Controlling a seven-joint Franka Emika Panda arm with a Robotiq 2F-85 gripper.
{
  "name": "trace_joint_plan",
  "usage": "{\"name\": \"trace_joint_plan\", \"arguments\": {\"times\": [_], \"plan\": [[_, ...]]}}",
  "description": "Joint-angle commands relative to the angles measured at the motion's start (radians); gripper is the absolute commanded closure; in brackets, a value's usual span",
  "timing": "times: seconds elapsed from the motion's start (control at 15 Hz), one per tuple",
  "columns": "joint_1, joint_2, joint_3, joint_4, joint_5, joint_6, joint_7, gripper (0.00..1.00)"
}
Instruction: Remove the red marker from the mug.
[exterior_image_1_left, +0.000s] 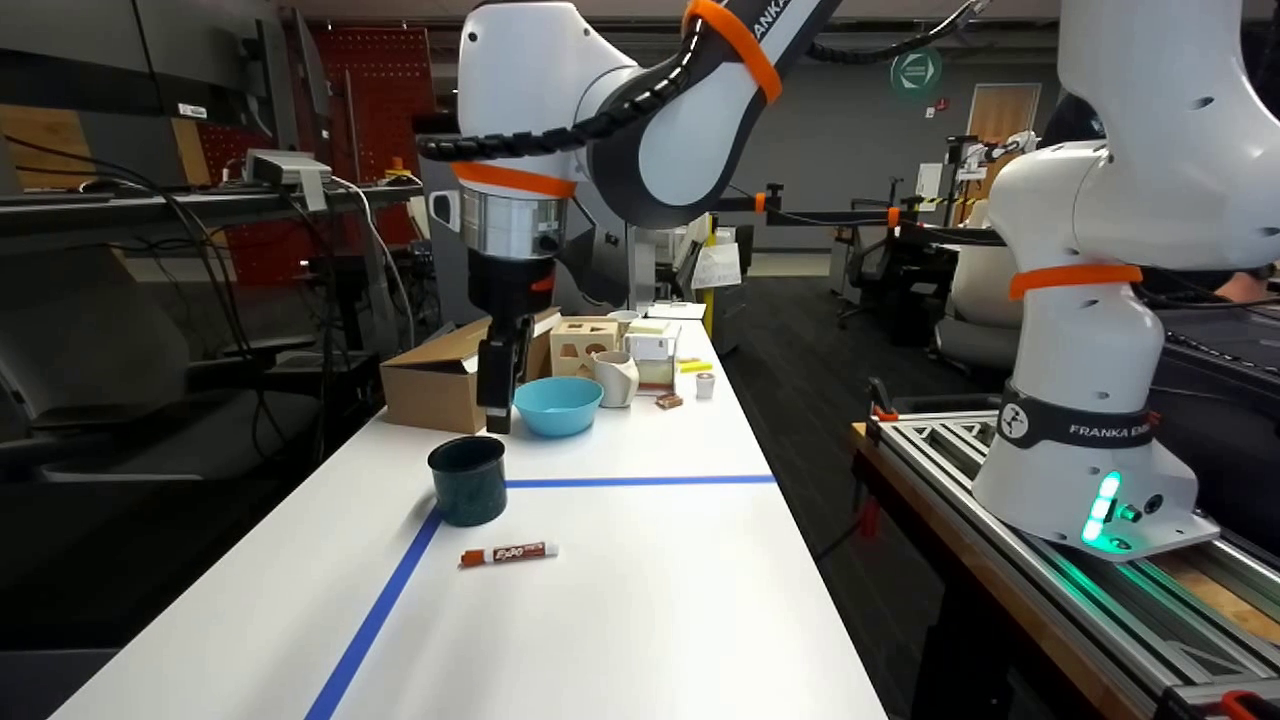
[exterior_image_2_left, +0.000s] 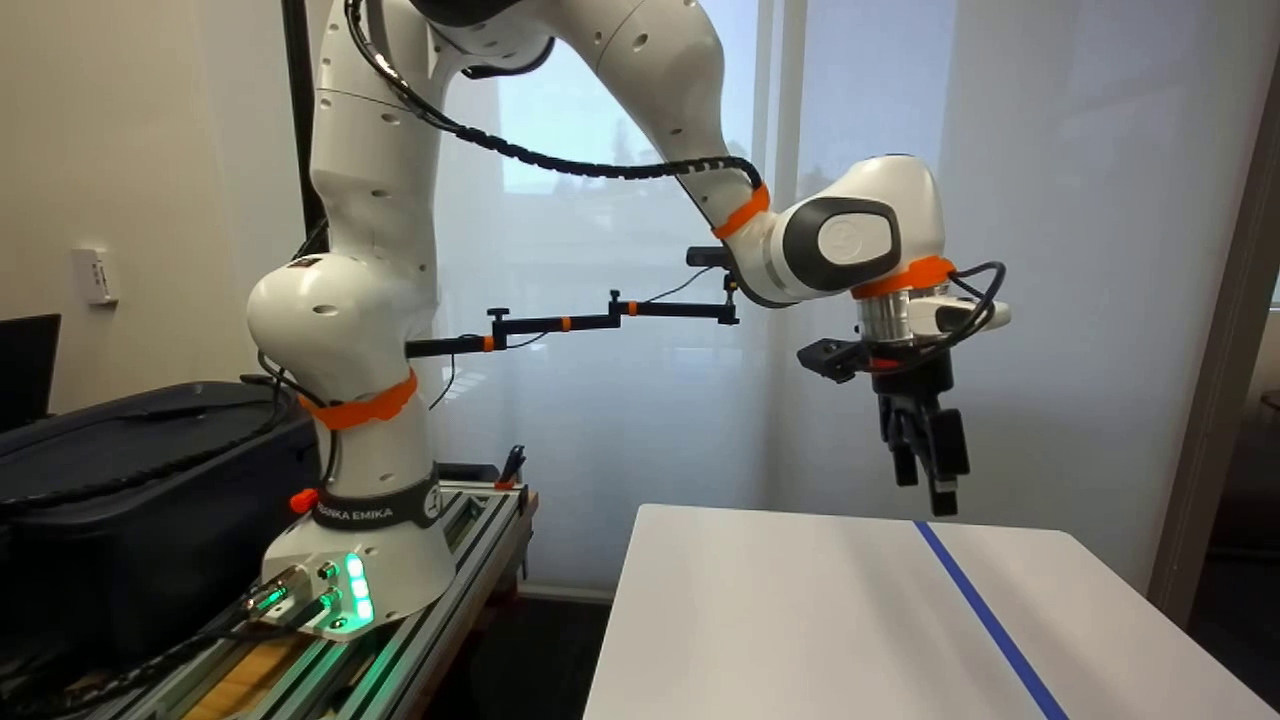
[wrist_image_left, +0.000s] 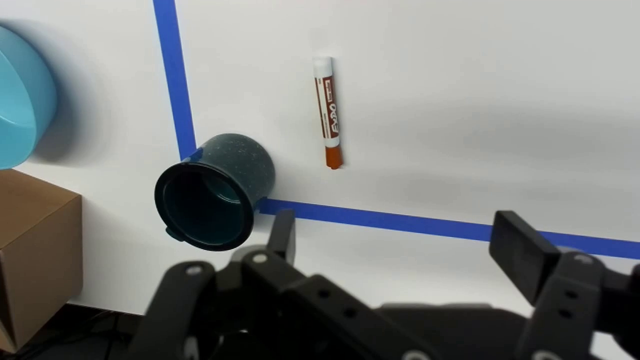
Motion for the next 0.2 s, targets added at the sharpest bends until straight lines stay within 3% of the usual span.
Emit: {"name": "trace_joint_plan", "arguments": {"times": [0.0,0.13], "plan": [[-0.024,-0.001,0.023,0.001,-0.006,-0.003,0.003,0.00],[-0.024,-0.001,0.023,0.002,-0.006,-0.003,0.003,0.00]]}}
